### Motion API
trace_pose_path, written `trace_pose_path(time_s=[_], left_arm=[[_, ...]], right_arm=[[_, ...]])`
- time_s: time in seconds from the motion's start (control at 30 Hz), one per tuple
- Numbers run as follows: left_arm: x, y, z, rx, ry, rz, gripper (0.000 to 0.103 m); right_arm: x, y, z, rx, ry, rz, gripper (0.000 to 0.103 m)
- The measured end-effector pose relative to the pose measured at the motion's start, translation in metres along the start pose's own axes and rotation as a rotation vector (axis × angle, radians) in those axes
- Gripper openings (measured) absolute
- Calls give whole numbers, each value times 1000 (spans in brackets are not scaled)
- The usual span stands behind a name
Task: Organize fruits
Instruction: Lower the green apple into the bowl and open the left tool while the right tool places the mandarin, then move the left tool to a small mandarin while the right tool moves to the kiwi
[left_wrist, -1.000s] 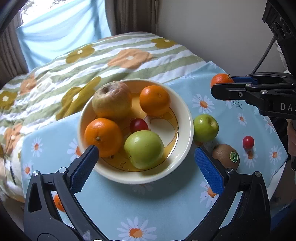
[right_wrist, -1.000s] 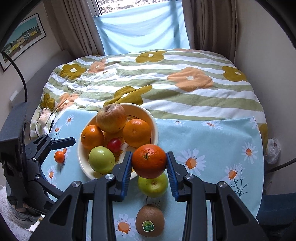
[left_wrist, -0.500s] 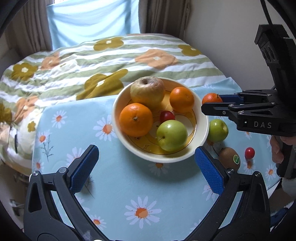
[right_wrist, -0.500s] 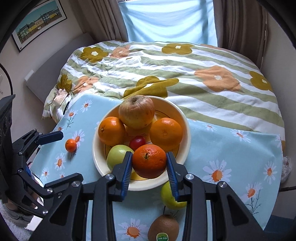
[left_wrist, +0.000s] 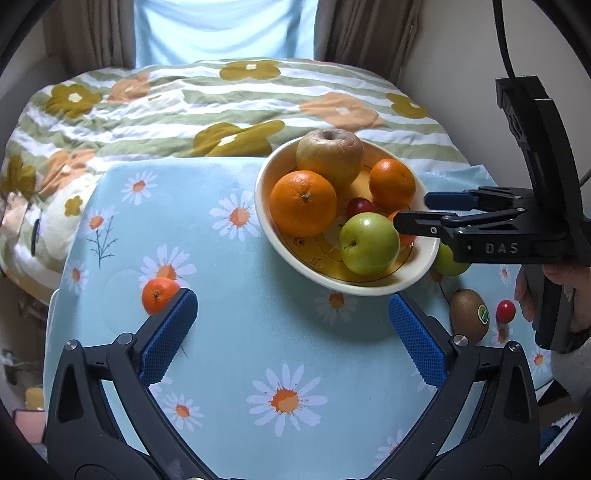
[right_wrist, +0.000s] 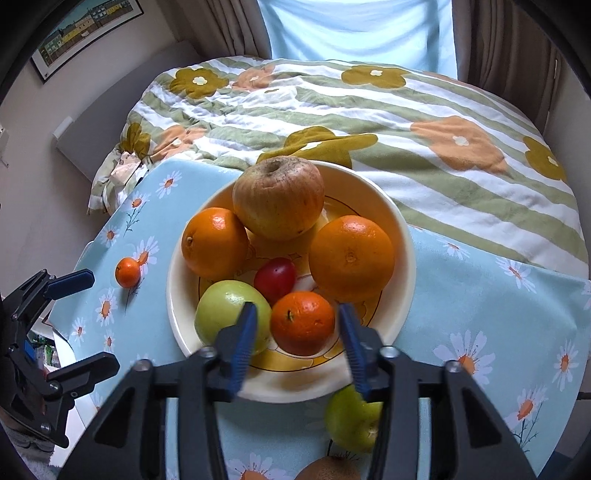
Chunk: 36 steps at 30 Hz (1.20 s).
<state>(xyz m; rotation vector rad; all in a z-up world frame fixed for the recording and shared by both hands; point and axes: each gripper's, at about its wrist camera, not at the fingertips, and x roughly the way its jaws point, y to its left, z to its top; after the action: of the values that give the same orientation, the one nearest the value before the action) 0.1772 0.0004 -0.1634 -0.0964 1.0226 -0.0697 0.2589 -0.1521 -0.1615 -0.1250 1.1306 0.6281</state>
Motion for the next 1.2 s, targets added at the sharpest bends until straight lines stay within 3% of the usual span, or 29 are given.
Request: trace_pose_path(time_s=[0.03, 0.07, 0.23, 0.67, 1.2], left_arm=[[-1, 0, -2, -3, 1, 5, 103], [-2, 1, -3, -7, 1, 7, 103], [-9, 1, -9, -15, -2, 23, 103], [-38, -17, -3, 14, -59, 45, 103], [-82, -28, -8, -14, -130, 62, 103]], right_arm=[[-2, 2, -1, -11, -9, -2, 86], [-4, 2, -3, -17, -21, -3, 93], [-11, 2, -9, -6, -52, 8, 103], [-48, 13, -14, -26, -99, 23, 103], [-113, 31, -33, -86, -192, -49, 103]])
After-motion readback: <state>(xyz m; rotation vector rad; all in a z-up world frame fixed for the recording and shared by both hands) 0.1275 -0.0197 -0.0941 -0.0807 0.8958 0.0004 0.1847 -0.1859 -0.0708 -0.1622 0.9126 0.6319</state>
